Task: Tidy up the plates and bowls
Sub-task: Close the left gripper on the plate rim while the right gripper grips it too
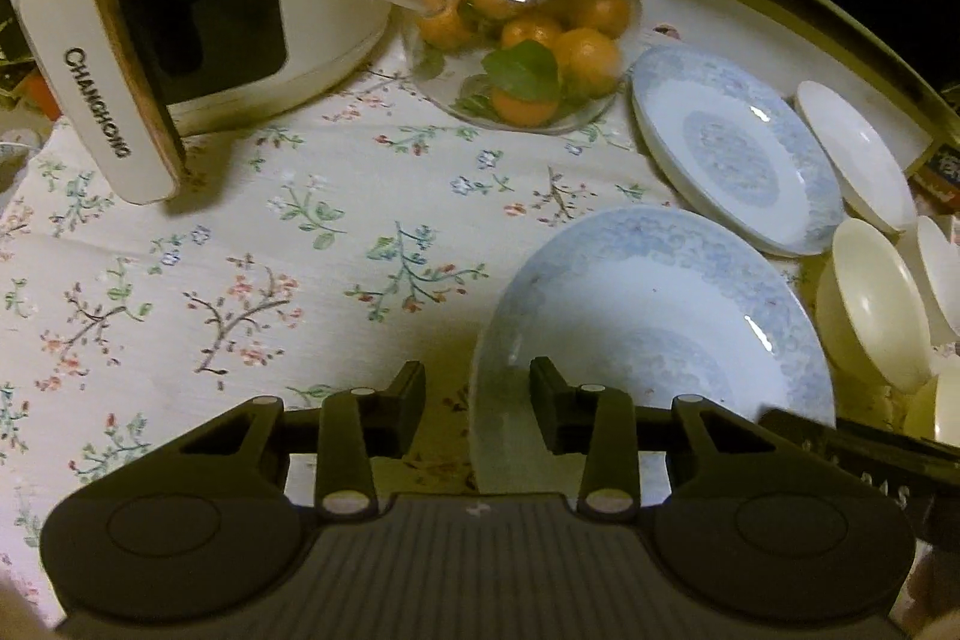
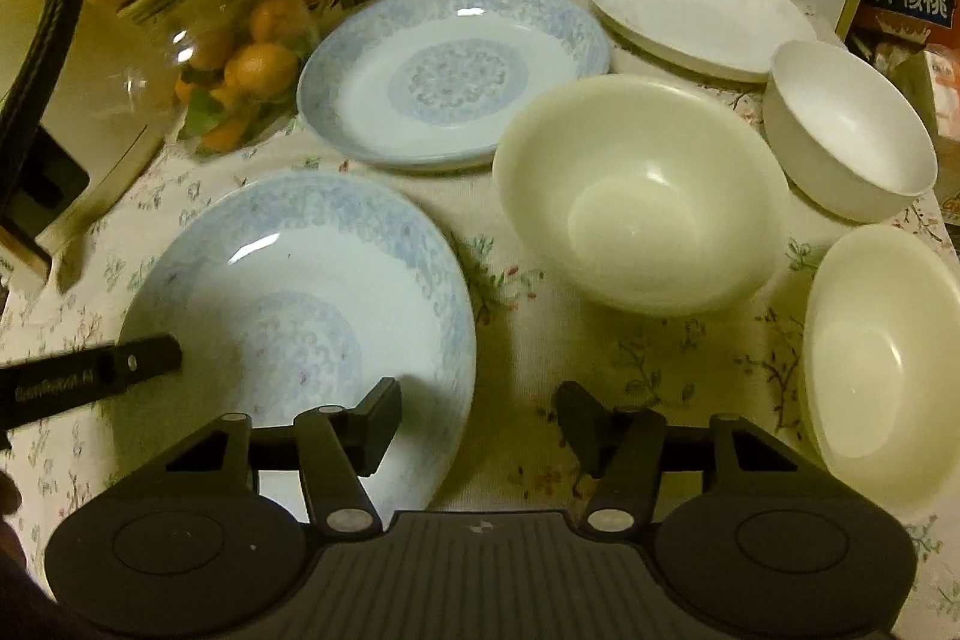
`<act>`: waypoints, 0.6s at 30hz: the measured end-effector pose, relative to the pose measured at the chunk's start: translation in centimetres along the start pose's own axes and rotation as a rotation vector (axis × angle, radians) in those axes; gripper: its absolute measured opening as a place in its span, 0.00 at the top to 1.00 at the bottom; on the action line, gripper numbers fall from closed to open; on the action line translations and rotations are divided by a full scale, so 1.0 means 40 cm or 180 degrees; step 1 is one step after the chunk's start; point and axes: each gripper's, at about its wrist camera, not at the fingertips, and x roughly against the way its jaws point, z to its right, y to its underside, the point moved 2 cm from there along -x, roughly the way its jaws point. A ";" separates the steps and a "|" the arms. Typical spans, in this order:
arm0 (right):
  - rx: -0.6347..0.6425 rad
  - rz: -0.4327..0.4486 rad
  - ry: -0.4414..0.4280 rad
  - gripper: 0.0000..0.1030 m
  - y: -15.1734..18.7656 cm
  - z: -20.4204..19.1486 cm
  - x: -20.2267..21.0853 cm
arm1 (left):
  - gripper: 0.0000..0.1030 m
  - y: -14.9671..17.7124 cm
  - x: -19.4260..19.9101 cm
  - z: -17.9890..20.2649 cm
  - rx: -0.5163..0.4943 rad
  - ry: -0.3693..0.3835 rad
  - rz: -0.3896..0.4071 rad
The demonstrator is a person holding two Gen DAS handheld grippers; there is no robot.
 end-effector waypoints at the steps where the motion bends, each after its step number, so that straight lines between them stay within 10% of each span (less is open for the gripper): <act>1: -0.0013 0.0021 -0.0007 0.54 -0.002 0.001 -0.003 | 0.67 0.001 0.000 0.002 0.0012 0.0042 -0.0011; 5: -0.0092 0.0049 -0.0186 0.79 -0.006 -0.009 0.001 | 0.77 0.001 0.000 0.008 0.0039 0.0127 -0.0003; 18: -0.0164 0.0091 -0.0284 0.85 0.000 -0.005 0.008 | 0.87 0.002 0.019 -0.010 0.0070 0.0137 0.0088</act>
